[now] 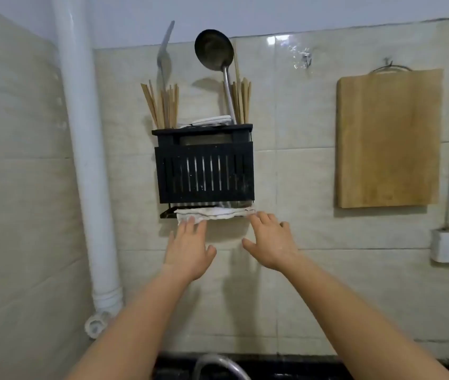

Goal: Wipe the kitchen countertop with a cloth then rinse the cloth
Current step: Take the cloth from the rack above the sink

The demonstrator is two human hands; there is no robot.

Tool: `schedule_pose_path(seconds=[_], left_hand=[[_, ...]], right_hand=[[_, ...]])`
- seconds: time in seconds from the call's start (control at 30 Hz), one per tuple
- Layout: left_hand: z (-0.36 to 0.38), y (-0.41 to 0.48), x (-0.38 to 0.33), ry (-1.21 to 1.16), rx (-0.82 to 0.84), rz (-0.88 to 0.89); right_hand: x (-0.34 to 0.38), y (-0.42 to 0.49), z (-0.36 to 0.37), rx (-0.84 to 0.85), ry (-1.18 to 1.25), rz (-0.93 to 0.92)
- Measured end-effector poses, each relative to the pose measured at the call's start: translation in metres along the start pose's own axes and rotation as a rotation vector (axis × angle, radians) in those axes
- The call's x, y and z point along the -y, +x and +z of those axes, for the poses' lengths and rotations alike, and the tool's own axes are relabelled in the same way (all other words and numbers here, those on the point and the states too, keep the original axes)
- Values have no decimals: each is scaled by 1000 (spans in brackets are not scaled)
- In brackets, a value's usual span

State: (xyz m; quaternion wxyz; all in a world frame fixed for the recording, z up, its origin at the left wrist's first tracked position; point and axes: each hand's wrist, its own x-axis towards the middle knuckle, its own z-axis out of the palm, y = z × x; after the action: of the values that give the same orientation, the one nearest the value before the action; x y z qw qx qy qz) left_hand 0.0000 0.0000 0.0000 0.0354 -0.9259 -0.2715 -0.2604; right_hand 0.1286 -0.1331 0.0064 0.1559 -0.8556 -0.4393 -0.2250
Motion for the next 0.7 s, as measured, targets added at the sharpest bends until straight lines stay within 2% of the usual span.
schedule_pose_path(seconds=[0.3,0.4,0.5,0.7], left_hand=[[40,69,5,68,-213,85],[50,78,11,56,-373,132],[53,85,19,82,-473,174],[42,82,30,23,-516,112]], right_hand=[[-22,67,48,-360,-15,-210],[-28,79,58,-518,31,-229],[-31,83,53,-532,108,-231],[-26,80,33,-571,174,-260]])
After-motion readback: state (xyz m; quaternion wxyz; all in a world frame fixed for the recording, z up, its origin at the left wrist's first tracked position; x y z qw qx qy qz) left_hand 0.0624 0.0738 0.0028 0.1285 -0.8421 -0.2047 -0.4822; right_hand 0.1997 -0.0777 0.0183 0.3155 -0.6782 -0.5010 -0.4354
